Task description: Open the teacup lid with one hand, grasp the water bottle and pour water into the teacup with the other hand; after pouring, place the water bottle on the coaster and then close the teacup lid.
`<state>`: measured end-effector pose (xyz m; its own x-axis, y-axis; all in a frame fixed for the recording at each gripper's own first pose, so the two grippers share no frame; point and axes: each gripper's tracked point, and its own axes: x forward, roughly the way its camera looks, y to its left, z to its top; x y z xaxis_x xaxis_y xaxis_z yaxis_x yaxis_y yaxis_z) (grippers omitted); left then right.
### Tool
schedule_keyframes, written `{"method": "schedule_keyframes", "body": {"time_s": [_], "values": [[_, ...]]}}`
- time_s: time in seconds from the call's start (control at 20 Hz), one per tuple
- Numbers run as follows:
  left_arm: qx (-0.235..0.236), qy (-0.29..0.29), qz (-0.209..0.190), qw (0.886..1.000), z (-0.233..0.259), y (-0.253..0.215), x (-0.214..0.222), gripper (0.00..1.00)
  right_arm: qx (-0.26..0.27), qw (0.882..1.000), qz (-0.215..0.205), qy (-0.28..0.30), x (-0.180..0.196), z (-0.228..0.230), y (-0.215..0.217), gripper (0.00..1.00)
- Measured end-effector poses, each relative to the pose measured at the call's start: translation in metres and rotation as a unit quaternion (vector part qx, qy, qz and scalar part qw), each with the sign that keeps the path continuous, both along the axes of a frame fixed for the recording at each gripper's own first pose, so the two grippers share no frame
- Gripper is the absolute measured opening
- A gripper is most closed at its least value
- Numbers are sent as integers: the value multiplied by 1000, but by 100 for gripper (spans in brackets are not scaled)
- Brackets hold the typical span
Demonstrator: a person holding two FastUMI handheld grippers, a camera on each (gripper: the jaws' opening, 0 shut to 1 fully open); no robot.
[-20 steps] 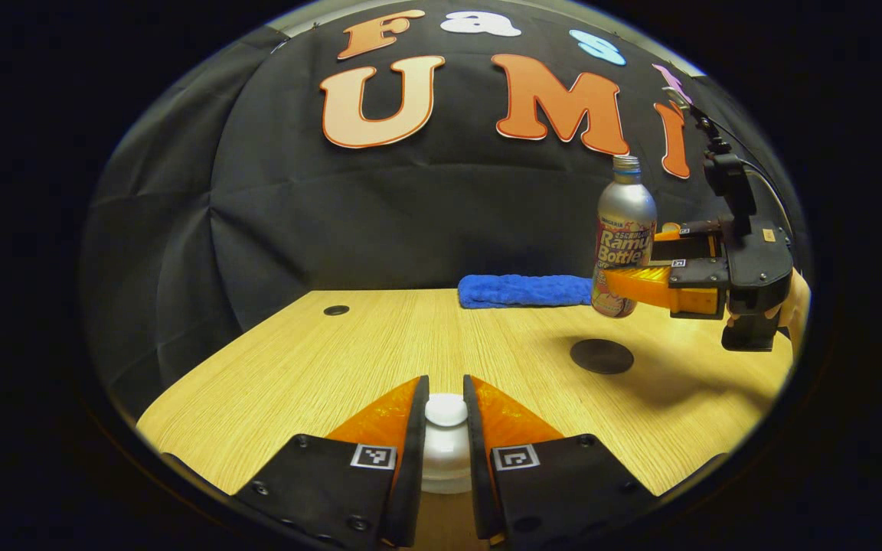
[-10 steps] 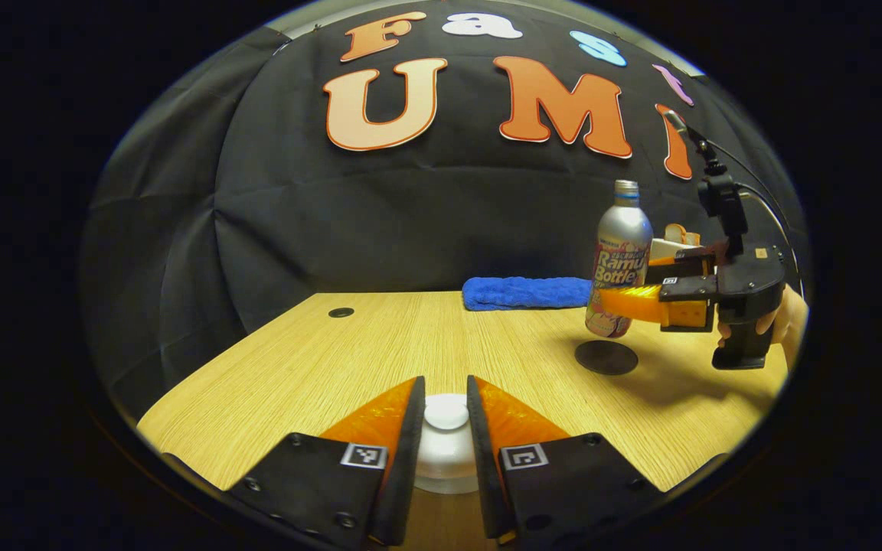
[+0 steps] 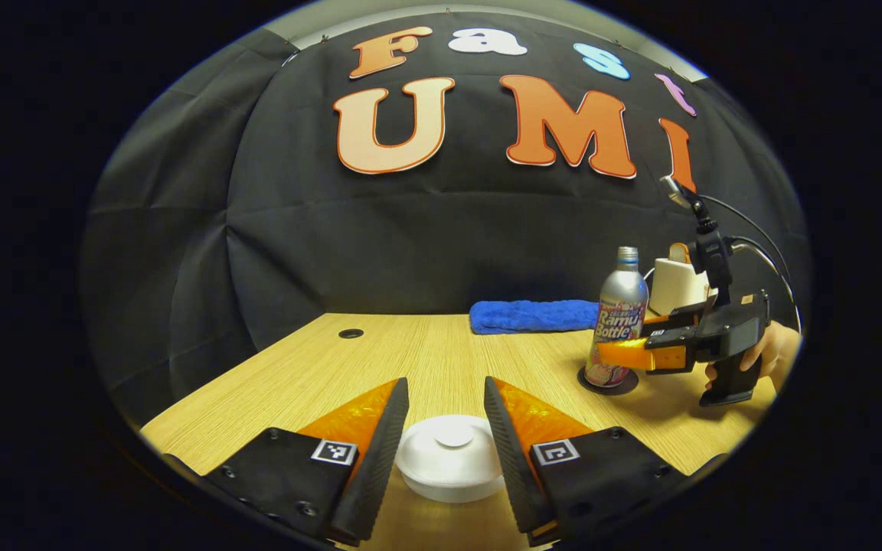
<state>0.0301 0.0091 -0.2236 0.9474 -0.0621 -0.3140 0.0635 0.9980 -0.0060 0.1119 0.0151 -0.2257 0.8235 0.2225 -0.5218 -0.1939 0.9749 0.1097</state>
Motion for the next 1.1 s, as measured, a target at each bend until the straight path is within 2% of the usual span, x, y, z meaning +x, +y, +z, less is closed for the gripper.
{"method": "schedule_keyframes", "body": {"time_s": [0.25, 0.55, 0.6, 0.85, 0.9, 1.0, 1.1], "values": [[2, -6, 9, 1000, 7, 2, 0, 65, 0, 1000, -11, 1, 1, 1, -2, 78], [-3, -25, 18, 1000, 28, -2, 0, 79, -46, 999, -16, -10, -8, 11, -6, 83], [-4, -30, 18, 999, 33, -2, 0, 83, -49, 998, -16, -20, -11, 19, -6, 85], [-9, -54, 30, 998, 61, -3, -1, 88, -43, 996, -31, -66, -33, 66, -21, 95], [-11, -59, 32, 998, 67, -3, -3, 93, -40, 995, -37, -79, -38, 79, -26, 98], [-15, -70, 31, 997, 81, -7, -1, 90, -38, 992, -53, -108, -49, 107, -41, 99], [-19, -80, 29, 996, 98, -11, -2, 92, -43, 987, -70, -138, -62, 136, -57, 99]]}}
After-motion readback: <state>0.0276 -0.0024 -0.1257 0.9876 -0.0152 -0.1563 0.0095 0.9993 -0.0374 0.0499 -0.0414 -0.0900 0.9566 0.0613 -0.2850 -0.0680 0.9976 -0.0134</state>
